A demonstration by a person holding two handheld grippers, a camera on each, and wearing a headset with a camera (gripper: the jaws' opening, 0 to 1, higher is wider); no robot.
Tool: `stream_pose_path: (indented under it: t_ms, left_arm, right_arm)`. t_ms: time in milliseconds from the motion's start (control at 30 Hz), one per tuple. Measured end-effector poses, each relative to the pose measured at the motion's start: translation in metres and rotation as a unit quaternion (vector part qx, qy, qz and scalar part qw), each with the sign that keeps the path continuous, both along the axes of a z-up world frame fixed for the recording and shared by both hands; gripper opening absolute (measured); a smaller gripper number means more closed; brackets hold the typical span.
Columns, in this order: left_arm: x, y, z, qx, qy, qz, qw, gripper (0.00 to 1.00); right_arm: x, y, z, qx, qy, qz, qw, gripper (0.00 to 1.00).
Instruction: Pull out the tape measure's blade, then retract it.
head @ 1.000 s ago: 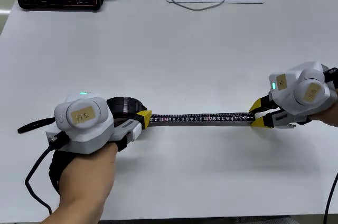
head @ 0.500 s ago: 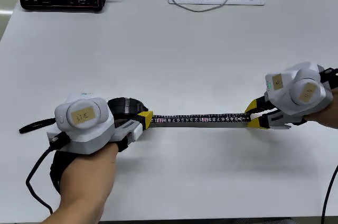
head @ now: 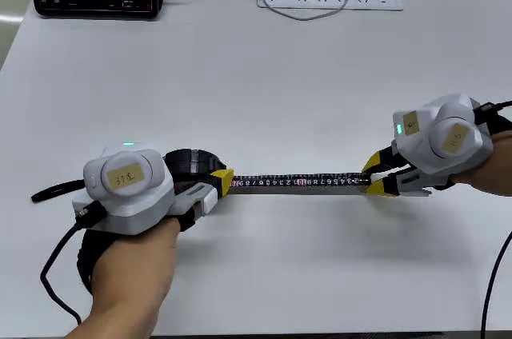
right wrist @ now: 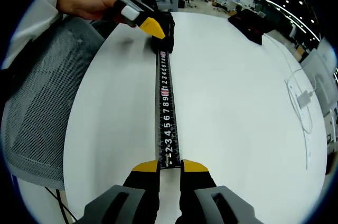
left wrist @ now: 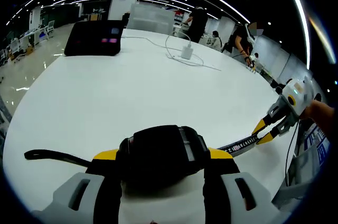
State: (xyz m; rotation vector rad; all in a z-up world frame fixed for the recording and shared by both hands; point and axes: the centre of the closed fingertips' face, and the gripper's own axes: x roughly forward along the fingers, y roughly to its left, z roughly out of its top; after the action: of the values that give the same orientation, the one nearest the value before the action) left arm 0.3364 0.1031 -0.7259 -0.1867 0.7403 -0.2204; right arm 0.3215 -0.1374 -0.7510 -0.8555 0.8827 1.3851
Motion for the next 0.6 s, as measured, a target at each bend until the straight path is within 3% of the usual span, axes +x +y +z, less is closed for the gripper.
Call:
stream_pose_path:
  t_ms: [600]
  left_arm:
    - [0.000,0.000,-0.001,-0.007,0.001,0.001,1.0000,0.58]
  right_arm:
    - [0.000,0.026,0.003,0.021,0.008,0.010,0.9997,0.10]
